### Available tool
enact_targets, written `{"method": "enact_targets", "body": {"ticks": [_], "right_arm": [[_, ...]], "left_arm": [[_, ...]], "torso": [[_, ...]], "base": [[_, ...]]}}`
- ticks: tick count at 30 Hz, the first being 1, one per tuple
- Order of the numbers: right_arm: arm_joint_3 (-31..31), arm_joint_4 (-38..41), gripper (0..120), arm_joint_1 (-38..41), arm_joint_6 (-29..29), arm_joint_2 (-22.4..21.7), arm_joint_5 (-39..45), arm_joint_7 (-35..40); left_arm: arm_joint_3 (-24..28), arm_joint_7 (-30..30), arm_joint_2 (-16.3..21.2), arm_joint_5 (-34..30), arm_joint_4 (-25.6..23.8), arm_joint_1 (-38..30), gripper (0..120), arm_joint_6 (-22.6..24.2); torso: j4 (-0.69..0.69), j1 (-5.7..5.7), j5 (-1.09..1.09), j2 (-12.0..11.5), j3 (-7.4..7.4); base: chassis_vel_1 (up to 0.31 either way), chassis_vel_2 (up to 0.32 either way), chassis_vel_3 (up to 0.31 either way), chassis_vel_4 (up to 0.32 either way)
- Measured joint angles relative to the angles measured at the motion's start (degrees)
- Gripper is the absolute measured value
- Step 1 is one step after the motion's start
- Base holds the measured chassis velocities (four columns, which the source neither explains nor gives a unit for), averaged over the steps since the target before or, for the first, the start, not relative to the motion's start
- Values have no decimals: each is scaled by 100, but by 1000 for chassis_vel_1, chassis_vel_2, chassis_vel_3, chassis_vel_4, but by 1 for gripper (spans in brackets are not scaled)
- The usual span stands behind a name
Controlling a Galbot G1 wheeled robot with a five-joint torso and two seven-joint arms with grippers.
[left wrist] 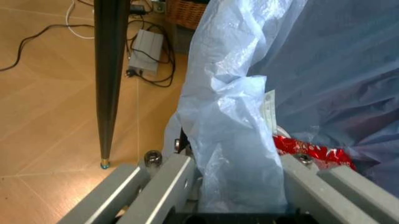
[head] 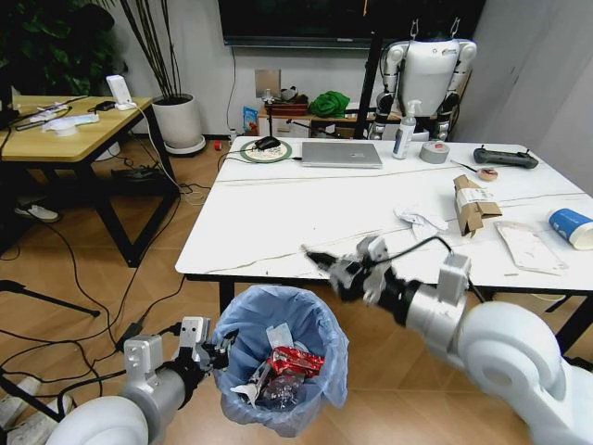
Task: Pick up the trash bin and place the trash from the table into it.
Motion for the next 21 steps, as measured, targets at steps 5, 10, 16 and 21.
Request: {"method": "enact_targets", "body": {"ticks": [5, 10, 16, 21], "right_arm": [[-174, 82, 4, -276, -8, -64, -541, 203], [-332, 98, 18, -432, -63, -93, -754, 767], [-197, 185, 43, -475, -133, -396, -565, 1324], [9, 36, 59, 159, -57, -319, 95, 2301]], "left_arm": [[1, -37, 15, -6, 0, -8, 2, 0], [37, -42, 5, -1, 0, -7, 2, 0], [28, -42, 22, 17, 0, 6, 2, 0], [-31, -40, 36, 14, 0, 48, 2, 0]], "torso": [[0, 0, 0, 0, 0], [0, 0, 1, 0, 0], [-2, 0, 0, 0, 0], [-1, 0, -1, 1, 0]], "base": [[0, 0, 0, 0], [0, 0, 0, 0], [0, 0, 0, 0], [0, 0, 0, 0]]}}
